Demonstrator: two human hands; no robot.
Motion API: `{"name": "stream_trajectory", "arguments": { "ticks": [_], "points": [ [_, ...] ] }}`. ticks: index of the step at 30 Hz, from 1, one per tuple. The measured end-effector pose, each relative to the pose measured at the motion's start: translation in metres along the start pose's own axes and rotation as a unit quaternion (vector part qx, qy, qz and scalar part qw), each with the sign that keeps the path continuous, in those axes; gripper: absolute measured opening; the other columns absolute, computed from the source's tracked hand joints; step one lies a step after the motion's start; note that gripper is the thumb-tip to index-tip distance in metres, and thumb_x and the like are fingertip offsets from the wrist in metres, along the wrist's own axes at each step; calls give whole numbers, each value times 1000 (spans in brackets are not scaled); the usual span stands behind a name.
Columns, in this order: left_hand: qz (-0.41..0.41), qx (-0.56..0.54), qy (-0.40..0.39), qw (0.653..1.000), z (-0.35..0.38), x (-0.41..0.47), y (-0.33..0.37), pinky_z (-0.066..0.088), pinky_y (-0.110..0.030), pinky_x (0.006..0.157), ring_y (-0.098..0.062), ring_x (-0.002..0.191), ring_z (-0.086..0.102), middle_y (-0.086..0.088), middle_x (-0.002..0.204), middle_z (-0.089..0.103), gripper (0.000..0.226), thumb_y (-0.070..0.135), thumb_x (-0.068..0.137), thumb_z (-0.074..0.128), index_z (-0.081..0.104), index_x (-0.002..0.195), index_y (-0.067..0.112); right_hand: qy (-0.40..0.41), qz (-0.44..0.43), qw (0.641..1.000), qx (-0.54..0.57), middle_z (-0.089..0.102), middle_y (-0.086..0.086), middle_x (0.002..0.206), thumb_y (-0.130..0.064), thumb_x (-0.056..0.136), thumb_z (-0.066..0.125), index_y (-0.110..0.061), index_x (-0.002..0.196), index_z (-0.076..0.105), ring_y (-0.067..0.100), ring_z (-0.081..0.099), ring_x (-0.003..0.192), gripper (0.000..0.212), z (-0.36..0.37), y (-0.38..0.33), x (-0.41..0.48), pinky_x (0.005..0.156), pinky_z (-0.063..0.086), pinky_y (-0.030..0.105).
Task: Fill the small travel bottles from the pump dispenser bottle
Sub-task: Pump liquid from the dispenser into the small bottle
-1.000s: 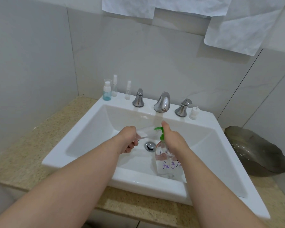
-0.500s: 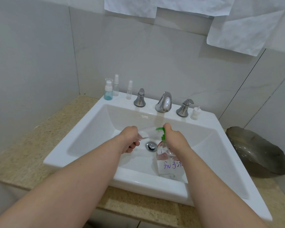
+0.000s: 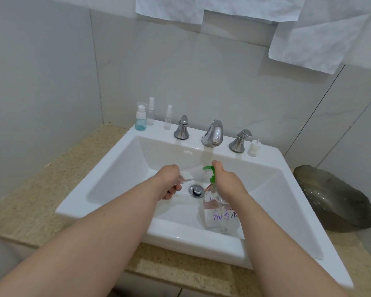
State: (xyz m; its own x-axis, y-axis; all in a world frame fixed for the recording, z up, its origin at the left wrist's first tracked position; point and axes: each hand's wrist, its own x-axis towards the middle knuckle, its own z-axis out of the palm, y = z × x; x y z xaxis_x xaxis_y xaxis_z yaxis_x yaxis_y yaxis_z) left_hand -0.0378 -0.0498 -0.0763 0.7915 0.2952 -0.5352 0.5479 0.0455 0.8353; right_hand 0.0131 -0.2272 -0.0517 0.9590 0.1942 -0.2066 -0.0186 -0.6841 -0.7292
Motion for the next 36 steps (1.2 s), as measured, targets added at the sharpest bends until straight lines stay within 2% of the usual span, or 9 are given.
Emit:
{"name": "stream_trajectory", "arguments": {
  "ticks": [2,5,7,10,17,21,26,30,36],
  "points": [
    [3,-2,-1,1000,0,-1,0,16,-18,43,-15,46,19,-4,63,44,18,19,95,32,48,92,14,3,9,1000,3,68,1,91,-70,98,21,-14,102,67,22,61,94,73,0,1,0,84,45,39],
    [7,-3,-4,1000,-1,-2,0,16,-18,44,-15,45,19,-3,61,44,16,17,94,34,48,87,15,4,20,1000,4,68,1,86,-74,97,21,-10,100,68,22,63,92,79,0,0,-1,82,46,37],
    [6,0,-4,1000,-1,-1,0,17,-19,44,-15,45,19,-3,60,44,15,17,93,36,48,86,15,1,20,1000,0,68,1,89,-73,96,22,-13,97,68,24,63,93,75,0,1,0,89,48,38],
    [3,-1,-3,1000,-1,-2,1,17,-19,43,-15,44,19,-3,58,44,16,17,93,36,49,86,15,-2,4,1000,-12,67,-1,84,-61,100,22,-24,96,64,21,60,86,56,0,0,0,83,48,36],
    [2,4,-4,1000,-1,-2,1,15,-19,45,-15,46,18,-3,61,43,12,16,93,36,47,89,15,-3,-2,1000,-14,65,2,82,-51,100,24,-17,97,60,22,58,81,50,1,-2,0,80,46,37],
    [-3,1,-6,1000,-1,-1,0,16,-18,43,-15,43,18,-2,56,42,12,16,93,38,47,84,15,2,5,1000,-10,64,4,78,-51,99,27,-10,87,59,24,57,77,54,1,-5,-2,72,44,36],
    [3,2,-3,1000,0,-2,0,16,-19,45,-15,46,19,-4,63,44,14,17,94,34,47,87,15,4,0,1000,-14,58,5,80,-41,101,23,-23,78,45,20,51,74,37,2,-5,-1,67,40,34],
    [3,2,5,1000,0,-1,0,16,-19,47,-15,47,19,-4,63,45,16,18,94,33,48,88,16,6,3,1000,-12,57,6,78,-39,100,25,-17,75,44,21,49,71,38,1,-5,-1,66,39,35],
    [-3,2,-1,1000,0,-3,1,15,-18,46,-15,45,19,-4,62,43,15,15,94,36,47,85,15,13,16,1000,-15,61,6,80,-48,97,28,-11,78,53,24,53,75,49,0,-4,-2,76,45,39]
  ]
}}
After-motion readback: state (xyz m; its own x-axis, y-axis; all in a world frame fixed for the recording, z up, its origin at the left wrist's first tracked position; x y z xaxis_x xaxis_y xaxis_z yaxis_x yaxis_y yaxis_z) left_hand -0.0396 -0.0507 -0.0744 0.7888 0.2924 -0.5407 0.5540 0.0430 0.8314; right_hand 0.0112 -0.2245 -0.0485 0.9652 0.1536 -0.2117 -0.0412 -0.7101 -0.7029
